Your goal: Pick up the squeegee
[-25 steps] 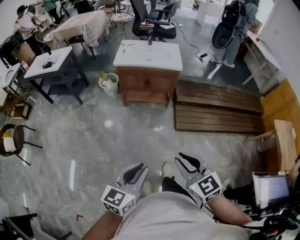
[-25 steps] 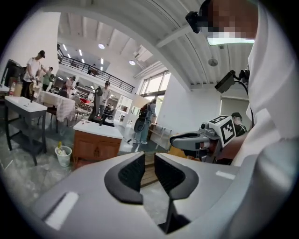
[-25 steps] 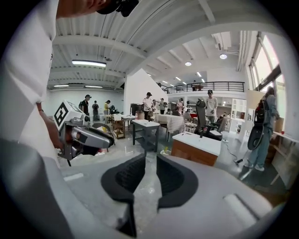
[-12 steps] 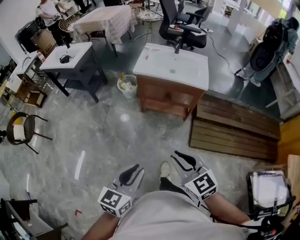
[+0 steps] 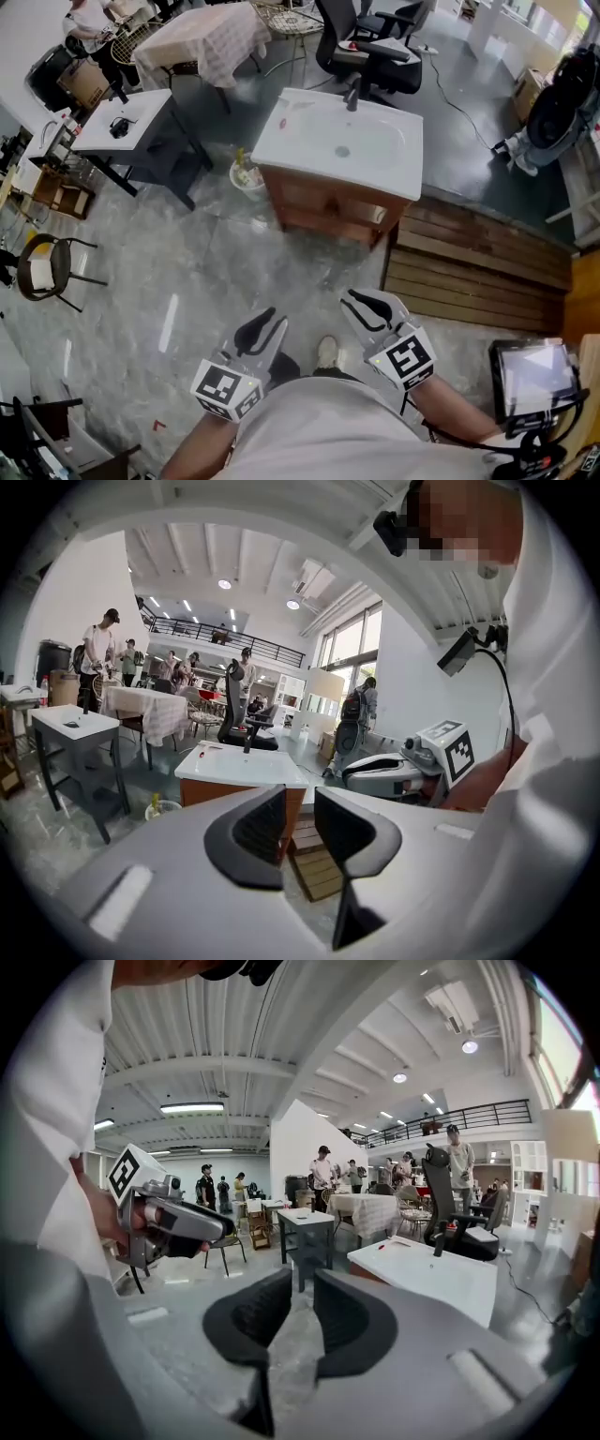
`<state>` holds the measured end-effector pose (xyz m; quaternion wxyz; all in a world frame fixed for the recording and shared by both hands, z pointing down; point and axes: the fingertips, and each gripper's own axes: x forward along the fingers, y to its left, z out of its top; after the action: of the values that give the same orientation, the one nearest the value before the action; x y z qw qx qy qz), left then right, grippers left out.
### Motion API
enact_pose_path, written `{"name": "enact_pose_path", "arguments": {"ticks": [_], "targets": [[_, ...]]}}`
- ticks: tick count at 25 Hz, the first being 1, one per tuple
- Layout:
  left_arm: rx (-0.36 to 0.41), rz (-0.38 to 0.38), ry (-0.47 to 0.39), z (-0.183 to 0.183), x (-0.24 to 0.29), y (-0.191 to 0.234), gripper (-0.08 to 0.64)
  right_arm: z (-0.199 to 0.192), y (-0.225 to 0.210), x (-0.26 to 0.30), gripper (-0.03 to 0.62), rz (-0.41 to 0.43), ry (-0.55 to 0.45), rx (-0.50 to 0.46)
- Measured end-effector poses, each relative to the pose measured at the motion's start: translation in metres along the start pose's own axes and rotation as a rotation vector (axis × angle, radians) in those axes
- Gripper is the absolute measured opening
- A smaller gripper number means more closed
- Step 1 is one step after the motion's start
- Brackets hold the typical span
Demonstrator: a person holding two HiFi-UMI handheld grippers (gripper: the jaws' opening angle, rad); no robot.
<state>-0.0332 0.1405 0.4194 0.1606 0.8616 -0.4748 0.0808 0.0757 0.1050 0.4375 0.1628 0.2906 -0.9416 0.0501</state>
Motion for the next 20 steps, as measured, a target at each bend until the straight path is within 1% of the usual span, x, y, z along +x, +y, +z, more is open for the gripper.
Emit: {"name": "enact_pose_path", "arguments": {"ticks": [5,8,11,16,20], "targets": [[-0.013,-0.005,0.020,0.009,0.041,0.034,0.097,-0.007,-0.039,0.025,0.061,-0.025,0.026,0.034],[-0.034,-0.023,0.021,0.016,0.071,0.061,0.102,-0.008,-0.066,0.045,0.061,-0.054,0.050,0.053],[-0.052,-0.063,0.015,0.033,0.099,0.089,0.110,0.002,-0.088,0.064,0.061,-0.104,0.062,0.074],[-0.019,-0.134,0.017,0.065,0.145,0.153,0.115,0.035,-0.128,0.116,0.061,-0.190,0.062,0.077],[0.032,-0.147,0.036,0.082,0.176,0.205,0.123,0.053,-0.154,0.152,0.061,-0.257,0.056,0.100]]}}
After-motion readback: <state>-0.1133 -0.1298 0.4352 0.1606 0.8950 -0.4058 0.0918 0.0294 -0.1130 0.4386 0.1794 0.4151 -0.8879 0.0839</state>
